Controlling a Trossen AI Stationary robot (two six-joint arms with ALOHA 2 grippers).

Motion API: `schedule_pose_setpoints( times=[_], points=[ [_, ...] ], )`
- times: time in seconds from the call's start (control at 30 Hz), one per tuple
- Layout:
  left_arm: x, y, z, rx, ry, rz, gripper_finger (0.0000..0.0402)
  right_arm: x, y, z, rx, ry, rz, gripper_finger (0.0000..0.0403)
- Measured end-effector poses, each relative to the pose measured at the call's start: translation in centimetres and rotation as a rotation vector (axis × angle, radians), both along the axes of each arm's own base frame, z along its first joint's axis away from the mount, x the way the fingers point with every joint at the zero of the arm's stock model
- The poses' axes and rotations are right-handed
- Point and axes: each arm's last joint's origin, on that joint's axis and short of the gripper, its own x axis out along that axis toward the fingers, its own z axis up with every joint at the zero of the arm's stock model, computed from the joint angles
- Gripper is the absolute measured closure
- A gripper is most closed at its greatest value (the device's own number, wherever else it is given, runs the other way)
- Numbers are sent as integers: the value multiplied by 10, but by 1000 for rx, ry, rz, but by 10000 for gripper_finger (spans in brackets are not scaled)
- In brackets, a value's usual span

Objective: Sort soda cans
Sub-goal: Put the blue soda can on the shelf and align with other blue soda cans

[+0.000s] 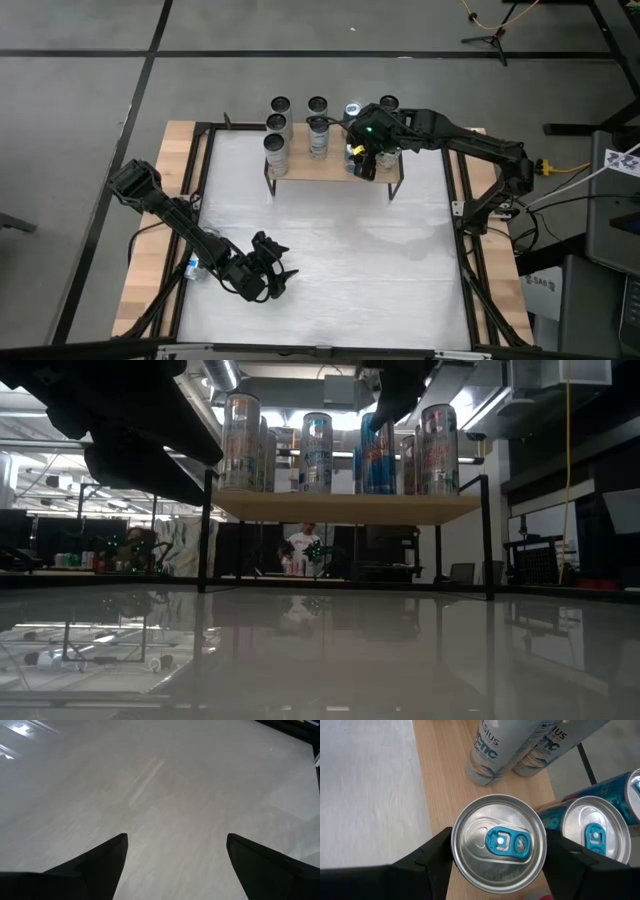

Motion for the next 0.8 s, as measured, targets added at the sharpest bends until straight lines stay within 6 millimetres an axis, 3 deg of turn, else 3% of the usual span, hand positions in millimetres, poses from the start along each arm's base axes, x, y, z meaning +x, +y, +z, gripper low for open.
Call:
schedule_pose_setpoints(
  times=[0.53, 0.8],
  points=[
    [0, 0, 0, 0, 0, 0, 68, 0, 0, 0, 5, -3, 2, 158],
    [0, 0, 0, 0, 0, 0, 68, 0, 0, -1, 7, 2, 2, 111]
  ],
)
